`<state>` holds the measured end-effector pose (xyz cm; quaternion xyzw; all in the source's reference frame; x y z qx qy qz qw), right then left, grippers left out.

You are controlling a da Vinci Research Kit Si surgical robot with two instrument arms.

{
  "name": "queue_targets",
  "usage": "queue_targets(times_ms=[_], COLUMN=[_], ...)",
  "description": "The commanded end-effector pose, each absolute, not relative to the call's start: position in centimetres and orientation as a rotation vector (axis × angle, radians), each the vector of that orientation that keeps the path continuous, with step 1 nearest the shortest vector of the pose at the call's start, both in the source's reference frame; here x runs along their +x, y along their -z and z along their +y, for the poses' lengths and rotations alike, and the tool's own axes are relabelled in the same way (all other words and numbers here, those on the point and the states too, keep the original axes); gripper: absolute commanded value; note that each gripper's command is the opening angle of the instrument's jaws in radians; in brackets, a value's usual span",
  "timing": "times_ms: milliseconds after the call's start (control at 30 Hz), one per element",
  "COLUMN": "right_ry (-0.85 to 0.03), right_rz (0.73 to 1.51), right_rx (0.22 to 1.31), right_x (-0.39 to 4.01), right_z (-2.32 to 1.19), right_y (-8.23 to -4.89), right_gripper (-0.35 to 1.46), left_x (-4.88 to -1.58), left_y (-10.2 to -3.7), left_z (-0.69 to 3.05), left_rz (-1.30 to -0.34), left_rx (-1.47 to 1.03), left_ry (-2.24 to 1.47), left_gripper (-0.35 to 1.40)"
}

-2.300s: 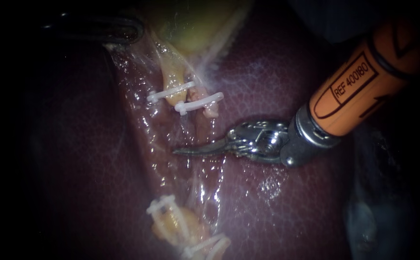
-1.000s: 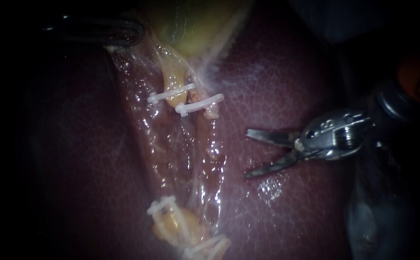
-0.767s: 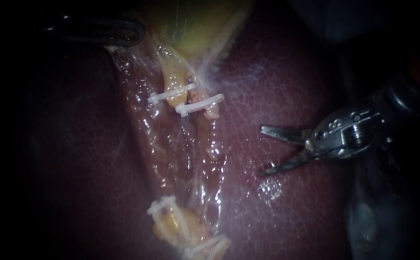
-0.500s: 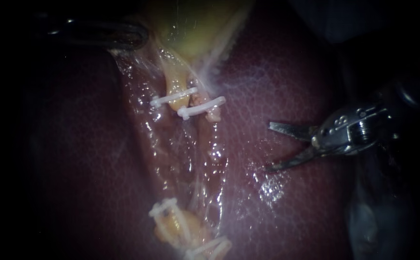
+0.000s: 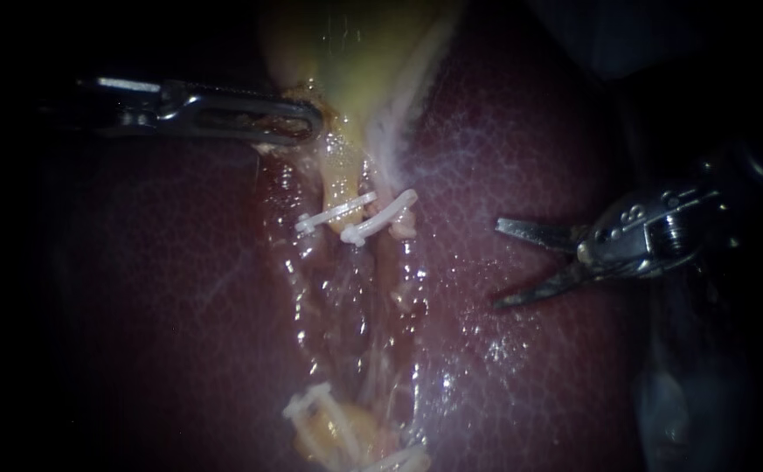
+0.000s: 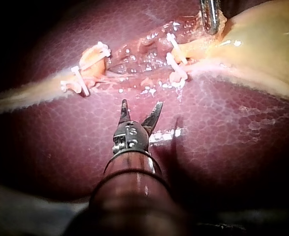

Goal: Go back from the cut right tube

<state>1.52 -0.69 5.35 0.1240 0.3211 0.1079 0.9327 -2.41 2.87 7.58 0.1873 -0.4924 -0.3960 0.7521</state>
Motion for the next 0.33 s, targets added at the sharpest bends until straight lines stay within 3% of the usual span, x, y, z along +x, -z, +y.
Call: queue_targets(times_ms=[33, 333], right_ry=[-0.22, -0.216], right_rz=[0.659, 0.667], right_rx=[0.256, 0.269], right_x=[1.52, 1.52], right_z=[-0.69, -0.67], right_y=[-5.35, -5.36], right_gripper=[1.45, 1.45], left_x=[-2.4, -2.4], left_y=[-7.58, -7.58], left_z=[2.87, 2.87], left_rz=[-1.076, -1.076], left_rx=[0.41, 0.411], left_ry=[0.864, 0.864], left_gripper=[-0.35, -0.35])
